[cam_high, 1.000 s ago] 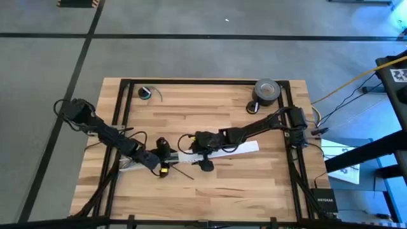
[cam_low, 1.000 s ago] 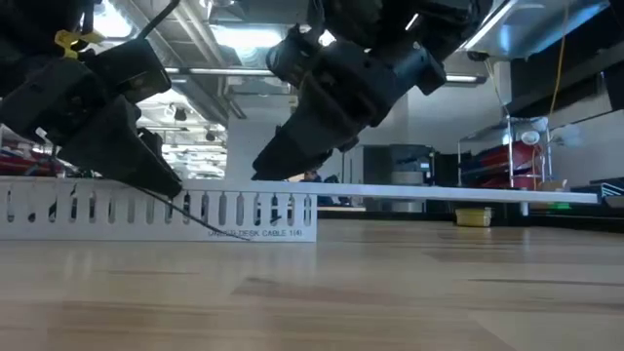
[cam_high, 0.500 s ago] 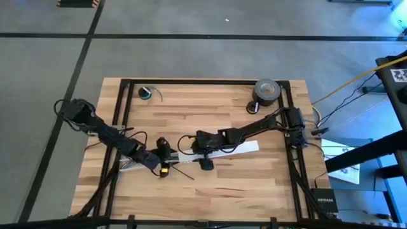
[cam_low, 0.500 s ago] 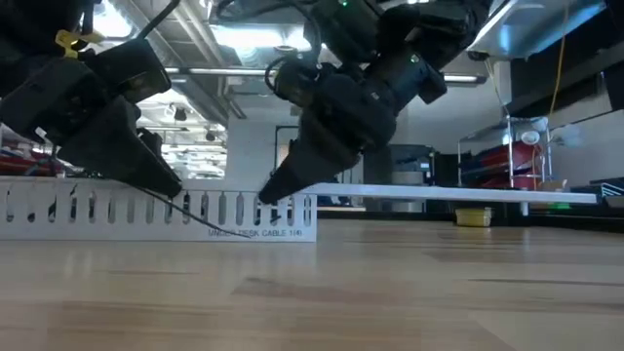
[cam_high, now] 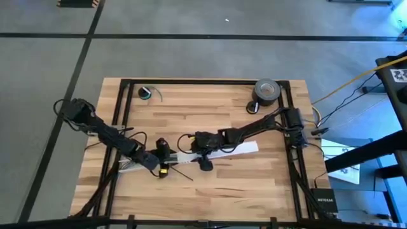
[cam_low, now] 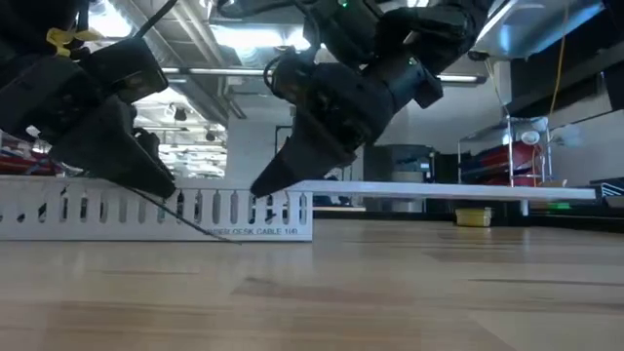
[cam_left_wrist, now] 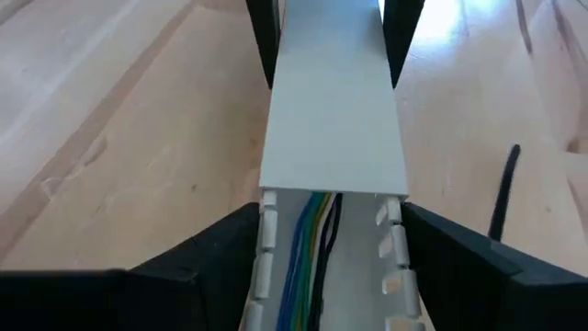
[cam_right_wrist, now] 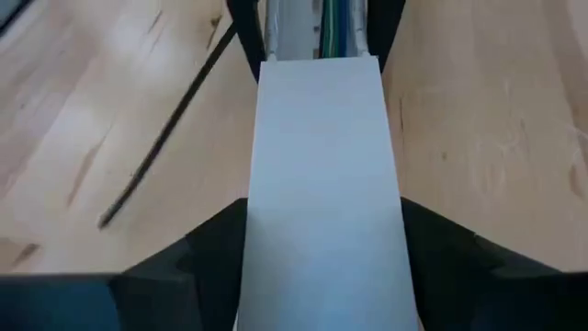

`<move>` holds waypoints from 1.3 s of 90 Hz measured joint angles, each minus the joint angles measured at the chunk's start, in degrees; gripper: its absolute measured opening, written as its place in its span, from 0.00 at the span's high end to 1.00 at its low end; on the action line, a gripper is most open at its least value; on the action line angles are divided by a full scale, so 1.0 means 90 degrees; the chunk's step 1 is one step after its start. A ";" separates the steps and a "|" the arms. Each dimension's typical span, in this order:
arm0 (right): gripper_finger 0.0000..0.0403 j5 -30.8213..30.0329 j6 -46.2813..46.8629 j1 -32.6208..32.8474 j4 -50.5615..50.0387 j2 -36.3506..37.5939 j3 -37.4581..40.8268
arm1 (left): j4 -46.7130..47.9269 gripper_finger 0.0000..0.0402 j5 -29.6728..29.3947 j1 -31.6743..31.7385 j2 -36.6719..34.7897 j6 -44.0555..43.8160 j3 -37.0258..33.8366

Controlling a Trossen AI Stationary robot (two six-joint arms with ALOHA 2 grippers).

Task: Ziptie cables
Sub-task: Close the white cable duct

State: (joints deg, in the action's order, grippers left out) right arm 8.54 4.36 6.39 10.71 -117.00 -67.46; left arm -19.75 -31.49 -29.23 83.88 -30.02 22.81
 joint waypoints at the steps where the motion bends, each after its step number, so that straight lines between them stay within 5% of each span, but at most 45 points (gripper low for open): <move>1: 0.46 -0.0005 0.0031 0.0000 0.0025 -0.0015 0.0000 | -0.0002 0.41 0.0004 0.0000 0.0000 0.0000 0.0000; 117: 0.45 -0.0656 0.0813 0.0298 0.0220 -0.0624 -0.0640 | 0.0009 0.40 0.0165 0.0005 0.0002 -0.0186 0.0007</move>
State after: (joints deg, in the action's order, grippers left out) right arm 2.63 11.68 9.08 12.69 -122.61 -73.22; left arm -19.67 -30.00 -29.19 83.90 -31.70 22.87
